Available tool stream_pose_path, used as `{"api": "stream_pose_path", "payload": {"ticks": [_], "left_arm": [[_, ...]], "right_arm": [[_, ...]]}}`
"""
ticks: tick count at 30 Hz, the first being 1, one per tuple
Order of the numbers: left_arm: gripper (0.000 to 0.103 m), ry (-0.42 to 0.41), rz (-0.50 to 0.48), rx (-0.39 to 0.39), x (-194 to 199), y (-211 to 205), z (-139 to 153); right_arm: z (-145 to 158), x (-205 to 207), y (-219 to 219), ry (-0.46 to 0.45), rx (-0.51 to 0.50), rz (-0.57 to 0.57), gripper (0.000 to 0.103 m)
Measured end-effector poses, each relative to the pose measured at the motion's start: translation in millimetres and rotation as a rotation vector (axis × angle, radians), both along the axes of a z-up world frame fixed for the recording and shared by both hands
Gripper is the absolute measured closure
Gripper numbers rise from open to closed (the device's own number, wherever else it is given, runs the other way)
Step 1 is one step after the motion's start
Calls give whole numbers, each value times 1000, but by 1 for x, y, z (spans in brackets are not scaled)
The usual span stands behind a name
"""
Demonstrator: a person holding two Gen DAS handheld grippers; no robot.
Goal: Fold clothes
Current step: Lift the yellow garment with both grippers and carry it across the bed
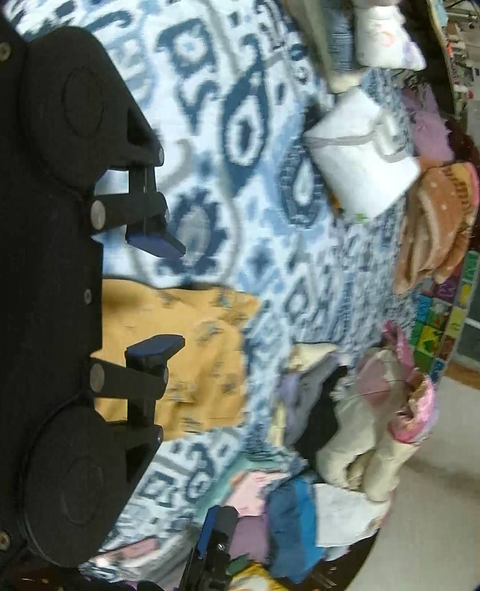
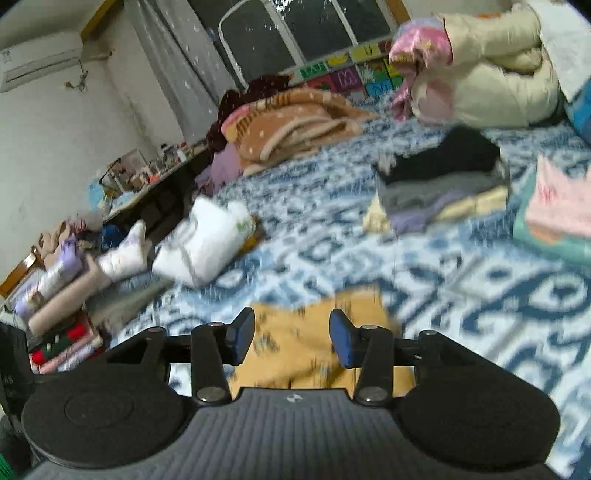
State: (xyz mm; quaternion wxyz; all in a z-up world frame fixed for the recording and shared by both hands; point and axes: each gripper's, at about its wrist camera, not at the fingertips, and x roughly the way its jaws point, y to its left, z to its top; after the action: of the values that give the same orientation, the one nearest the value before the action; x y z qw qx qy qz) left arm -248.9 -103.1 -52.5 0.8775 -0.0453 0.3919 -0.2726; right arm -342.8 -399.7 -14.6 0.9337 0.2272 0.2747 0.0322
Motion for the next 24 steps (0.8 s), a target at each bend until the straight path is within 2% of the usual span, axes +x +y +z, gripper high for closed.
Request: {"api": "stream_pose_path", "payload": {"ticks": [7, 11, 13, 14, 15, 19, 24], "left_arm": [[54, 111, 22, -42, -1, -2, -62], [53, 137, 45, -63, 8, -10, -82], [54, 128, 48, -78, 12, -14, -85], [70, 127, 53, -87, 14, -15, -85], [98, 128, 59, -96, 16, -15, -84], [99, 130, 73, -185, 20, -12, -66], [100, 33, -51, -259, 8, -35, -9]], "right_arm": [[-69, -34, 51, 99, 33, 92, 57], [-94, -46, 74, 134, 21, 110, 57], [-102, -52, 77, 132, 50, 113, 57], [-106, -55, 78, 131, 63, 116, 57], [-109, -57, 78, 128, 65, 124, 57], [-111, -63, 69, 83, 97, 121, 56], [-111, -72, 38, 7, 201, 62, 56]]}}
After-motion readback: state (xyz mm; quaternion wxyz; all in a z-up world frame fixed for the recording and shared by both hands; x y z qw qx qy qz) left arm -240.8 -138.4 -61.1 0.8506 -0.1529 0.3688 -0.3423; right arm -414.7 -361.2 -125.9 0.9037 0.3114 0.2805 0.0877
